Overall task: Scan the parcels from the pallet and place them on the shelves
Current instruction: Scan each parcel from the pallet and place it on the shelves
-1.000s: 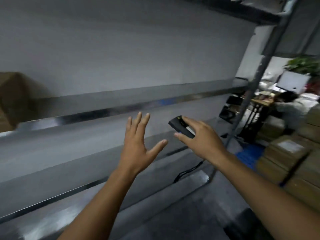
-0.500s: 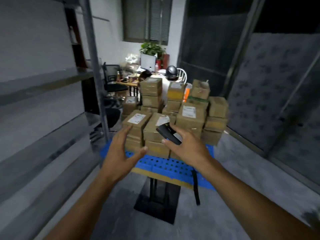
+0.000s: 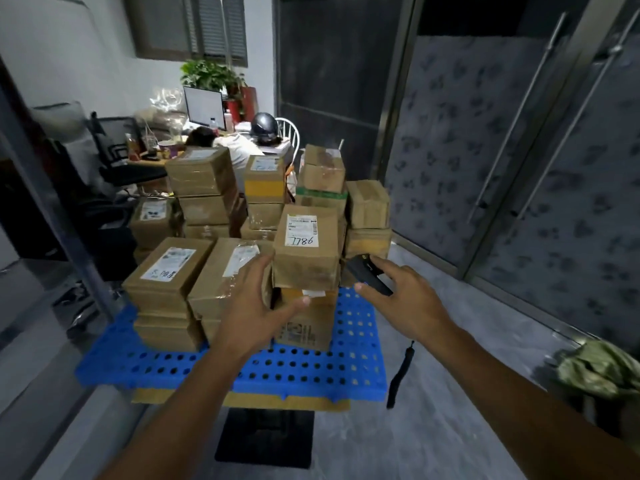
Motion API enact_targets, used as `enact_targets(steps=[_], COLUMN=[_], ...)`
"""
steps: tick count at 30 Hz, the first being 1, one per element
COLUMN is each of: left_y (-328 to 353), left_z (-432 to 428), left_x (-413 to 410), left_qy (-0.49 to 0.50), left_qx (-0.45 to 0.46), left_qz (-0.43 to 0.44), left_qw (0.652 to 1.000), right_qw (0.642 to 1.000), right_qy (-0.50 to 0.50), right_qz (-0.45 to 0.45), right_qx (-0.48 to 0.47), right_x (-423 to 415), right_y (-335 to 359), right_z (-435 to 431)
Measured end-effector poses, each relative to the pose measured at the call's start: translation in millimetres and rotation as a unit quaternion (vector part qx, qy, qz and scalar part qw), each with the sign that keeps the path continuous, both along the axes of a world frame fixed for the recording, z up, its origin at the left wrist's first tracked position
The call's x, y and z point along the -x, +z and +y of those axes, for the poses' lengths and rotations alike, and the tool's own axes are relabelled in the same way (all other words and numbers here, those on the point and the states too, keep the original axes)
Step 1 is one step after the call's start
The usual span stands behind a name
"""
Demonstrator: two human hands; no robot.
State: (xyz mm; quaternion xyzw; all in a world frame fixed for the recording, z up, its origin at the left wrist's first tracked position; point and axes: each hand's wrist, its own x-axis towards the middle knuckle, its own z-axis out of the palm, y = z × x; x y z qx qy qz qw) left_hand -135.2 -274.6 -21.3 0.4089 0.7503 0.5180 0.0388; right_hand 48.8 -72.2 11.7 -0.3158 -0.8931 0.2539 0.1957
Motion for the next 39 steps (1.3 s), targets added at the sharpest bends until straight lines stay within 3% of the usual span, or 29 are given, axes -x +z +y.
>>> enact_targets(steps=[10, 15, 23, 33, 39], left_y=[-50, -68, -75, -54, -55], left_z=[106, 116, 126, 82, 10], left_x=[105, 117, 101, 23, -16], left_qy=[-0.038, -0.041, 0.026, 0.157, 0.291], left_qx=[-0.024, -0.028, -0.088, -0.136, -0.089], left_qz=[-0.127, -0.134, -0.123, -0.048, 0.031], left_qw=[0.991, 0.99, 0.988, 0.977, 0.952], right_qw=[0.999, 0.998, 0.997, 0.977, 0.933], right_qy=[0.002, -0.021, 0.027, 0.192, 0.351], right_qz=[-0.03, -0.049, -0.023, -0.007, -0.068], right_qx=[0.016, 0.044, 0.061, 0.09, -0.045], right_x=[105, 114, 114, 98, 106], right_y=[-15, -43, -65, -30, 15], right_z=[98, 122, 139, 138, 95])
